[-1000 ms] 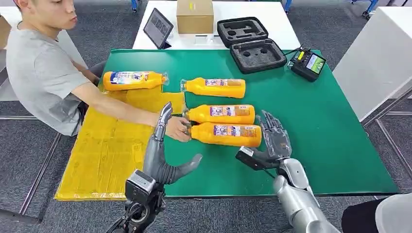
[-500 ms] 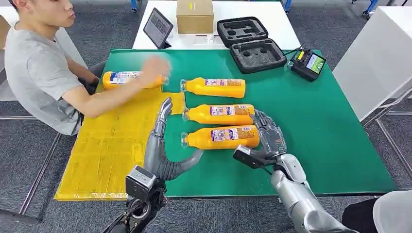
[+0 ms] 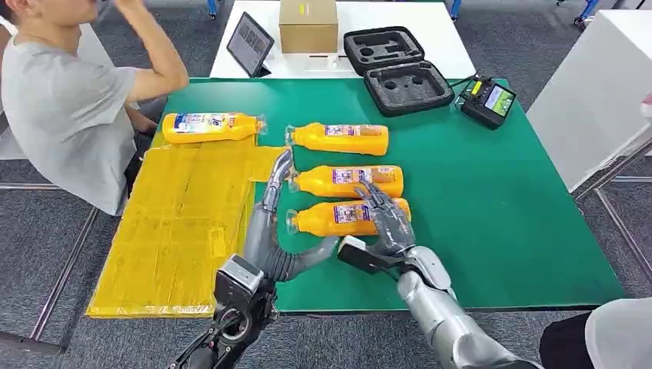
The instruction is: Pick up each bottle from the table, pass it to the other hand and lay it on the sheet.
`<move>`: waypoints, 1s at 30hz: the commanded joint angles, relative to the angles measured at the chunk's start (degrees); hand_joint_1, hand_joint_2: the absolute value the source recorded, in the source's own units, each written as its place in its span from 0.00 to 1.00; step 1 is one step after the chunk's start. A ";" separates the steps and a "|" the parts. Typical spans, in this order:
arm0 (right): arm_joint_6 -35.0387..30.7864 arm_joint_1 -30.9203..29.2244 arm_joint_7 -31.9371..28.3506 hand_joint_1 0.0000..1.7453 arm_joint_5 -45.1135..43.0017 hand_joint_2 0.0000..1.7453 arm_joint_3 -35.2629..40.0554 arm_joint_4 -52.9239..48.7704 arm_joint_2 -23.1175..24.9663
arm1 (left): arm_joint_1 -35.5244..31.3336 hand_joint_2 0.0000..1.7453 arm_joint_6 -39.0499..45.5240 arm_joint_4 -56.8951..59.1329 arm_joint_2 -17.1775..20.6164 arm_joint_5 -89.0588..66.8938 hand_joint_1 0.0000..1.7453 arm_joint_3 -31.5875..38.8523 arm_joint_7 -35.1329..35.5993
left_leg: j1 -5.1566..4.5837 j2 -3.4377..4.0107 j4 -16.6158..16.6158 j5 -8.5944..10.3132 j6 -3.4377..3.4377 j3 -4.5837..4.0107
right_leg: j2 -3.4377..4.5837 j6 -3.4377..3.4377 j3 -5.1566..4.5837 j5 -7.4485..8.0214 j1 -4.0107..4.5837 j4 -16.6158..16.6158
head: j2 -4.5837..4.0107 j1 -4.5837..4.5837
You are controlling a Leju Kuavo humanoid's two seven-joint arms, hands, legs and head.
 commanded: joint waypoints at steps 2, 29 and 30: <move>1.86 -2.92 2.08 0.00 -0.31 1.00 2.17 5.60 -0.42 | -1.79 1.00 0.19 3.66 0.56 0.61 0.00 -0.49 0.15 | 0.03 0.09 -0.03 -0.10 -0.11 0.26 | 0.17 -0.08 0.23 -0.05 0.02 -0.04 | 0.00 0.00; 2.78 -8.22 23.10 0.00 18.87 1.00 15.57 10.68 -3.90 | -1.34 1.00 -1.49 2.78 0.89 0.86 0.00 0.55 0.15 | 0.01 -0.03 -0.04 -0.02 -0.08 0.19 | 0.03 -0.06 0.17 -0.02 0.01 -0.04 | 0.00 0.00; 2.49 -8.33 23.15 0.00 19.45 1.00 16.01 10.57 -3.97 | -1.41 1.00 -1.44 2.80 0.89 0.81 0.00 0.51 0.15 | 0.02 0.00 -0.03 -0.06 -0.12 0.28 | 0.08 -0.10 0.24 -0.05 0.01 -0.03 | 0.00 0.00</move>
